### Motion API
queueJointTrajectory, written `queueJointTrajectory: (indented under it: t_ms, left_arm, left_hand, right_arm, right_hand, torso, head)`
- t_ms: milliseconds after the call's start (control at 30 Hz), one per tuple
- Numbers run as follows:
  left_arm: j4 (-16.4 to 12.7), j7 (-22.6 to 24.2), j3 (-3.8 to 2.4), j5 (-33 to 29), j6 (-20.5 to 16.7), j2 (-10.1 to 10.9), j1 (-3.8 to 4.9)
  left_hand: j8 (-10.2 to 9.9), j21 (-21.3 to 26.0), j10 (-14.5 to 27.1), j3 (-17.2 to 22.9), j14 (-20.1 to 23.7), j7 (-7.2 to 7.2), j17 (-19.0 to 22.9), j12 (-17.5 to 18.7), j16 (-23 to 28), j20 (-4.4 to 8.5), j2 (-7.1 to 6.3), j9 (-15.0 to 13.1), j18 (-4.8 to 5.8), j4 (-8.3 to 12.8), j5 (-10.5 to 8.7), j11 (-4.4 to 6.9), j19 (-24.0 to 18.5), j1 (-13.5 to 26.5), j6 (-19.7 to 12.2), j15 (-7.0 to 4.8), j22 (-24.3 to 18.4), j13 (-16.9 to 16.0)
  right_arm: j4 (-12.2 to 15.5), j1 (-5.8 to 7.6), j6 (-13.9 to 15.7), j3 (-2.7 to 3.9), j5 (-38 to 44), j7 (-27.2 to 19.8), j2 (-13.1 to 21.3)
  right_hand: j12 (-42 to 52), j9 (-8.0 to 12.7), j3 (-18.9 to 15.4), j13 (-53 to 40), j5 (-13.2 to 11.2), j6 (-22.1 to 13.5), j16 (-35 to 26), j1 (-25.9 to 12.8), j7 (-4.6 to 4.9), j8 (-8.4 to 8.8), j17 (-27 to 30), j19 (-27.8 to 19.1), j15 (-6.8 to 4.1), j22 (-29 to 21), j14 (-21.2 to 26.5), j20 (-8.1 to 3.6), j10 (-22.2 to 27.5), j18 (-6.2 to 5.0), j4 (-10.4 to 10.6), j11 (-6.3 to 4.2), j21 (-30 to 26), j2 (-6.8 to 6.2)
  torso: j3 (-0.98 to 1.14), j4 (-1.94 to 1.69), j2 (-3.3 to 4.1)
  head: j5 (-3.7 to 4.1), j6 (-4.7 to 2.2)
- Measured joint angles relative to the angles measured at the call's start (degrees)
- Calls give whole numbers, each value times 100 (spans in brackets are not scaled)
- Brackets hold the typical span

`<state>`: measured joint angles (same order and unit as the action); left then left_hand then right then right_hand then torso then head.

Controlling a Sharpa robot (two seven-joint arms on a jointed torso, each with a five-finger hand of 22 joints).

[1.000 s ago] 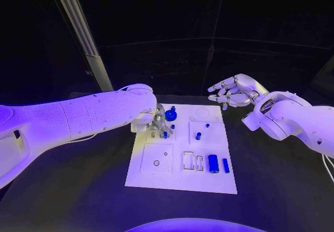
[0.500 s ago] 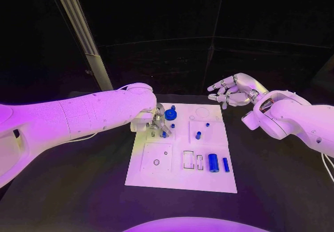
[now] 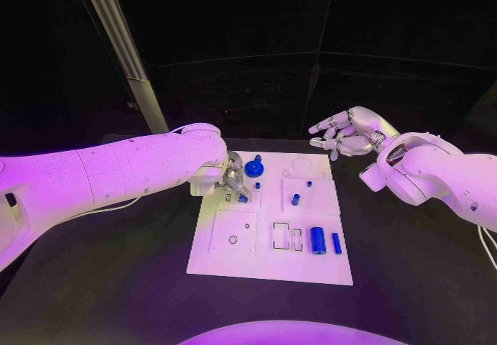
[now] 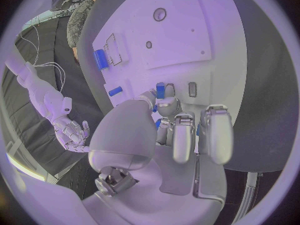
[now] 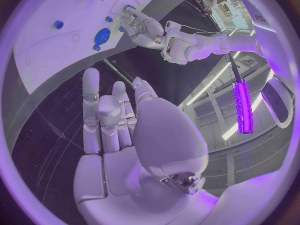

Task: Assemble the parts on the task board

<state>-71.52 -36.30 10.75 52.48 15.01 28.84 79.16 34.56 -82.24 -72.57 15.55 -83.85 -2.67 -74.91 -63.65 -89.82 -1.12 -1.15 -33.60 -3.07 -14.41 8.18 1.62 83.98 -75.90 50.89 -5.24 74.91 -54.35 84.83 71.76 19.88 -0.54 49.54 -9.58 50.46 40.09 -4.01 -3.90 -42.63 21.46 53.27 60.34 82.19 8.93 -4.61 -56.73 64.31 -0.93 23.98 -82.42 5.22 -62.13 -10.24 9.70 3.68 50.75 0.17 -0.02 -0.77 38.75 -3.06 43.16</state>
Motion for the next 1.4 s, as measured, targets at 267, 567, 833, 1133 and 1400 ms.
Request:
queueJointTrajectory:
  t_ms: [267,567,833,1133,1400]
  left_arm:
    - [-237,43,0,-3,-433,220,0]
    - [-367,44,3,26,-862,333,-47]
    - [-317,26,6,118,-1043,320,-138]
    - [-276,-11,-2,173,-1059,289,-195]
    - [-291,-47,-12,192,-991,289,-198]
  left_hand:
    - [77,21,-57,763,0,-1,0,0,0,0,-212,-117,0,230,-43,15,0,393,2,0,0,-46]
    - [109,21,-84,845,0,-2,0,-36,0,-1,-265,-162,0,250,-46,1,0,450,2,1,0,-86]
    - [109,21,-84,923,0,-3,0,-68,0,-1,-269,-165,0,297,-64,1,0,501,2,1,0,-93]
    - [111,21,-86,1018,1,-11,0,-68,0,-1,-323,-186,0,392,-68,2,0,556,11,2,0,-98]
    - [121,21,-105,1036,1,-12,0,-68,0,-1,-323,-185,0,391,-82,21,-1,555,11,1,0,-98]
  right_arm:
    - [-17,0,-1,0,0,-3,3]
    - [-31,0,-4,0,0,-9,15]
    - [-33,0,-11,0,-1,-15,15]
    - [-26,-1,-20,0,-1,-24,20]
    - [-32,-1,-29,0,-1,-31,19]
  right_hand:
    - [0,0,0,0,0,0,0,0,0,0,0,0,0,0,0,0,0,0,0,0,0,0]
    - [0,0,0,6,0,0,-32,0,0,0,6,0,0,-2,0,0,0,0,0,0,0,0]
    - [0,0,0,6,0,0,-32,0,0,0,6,0,0,-4,0,0,0,0,0,0,0,0]
    - [0,0,0,6,0,0,-32,0,0,0,5,0,0,-4,0,0,0,1,0,0,0,0]
    - [0,0,0,5,0,0,-32,0,0,0,5,0,0,-4,0,0,0,1,0,0,0,0]
  torso:
    - [3,-5,-2]
    - [3,1,-1]
    - [3,8,3]
    - [0,16,3]
    - [-1,17,3]
  head:
    - [-23,0]
    - [-34,-1]
    - [-69,5]
    - [-79,17]
    - [-79,31]
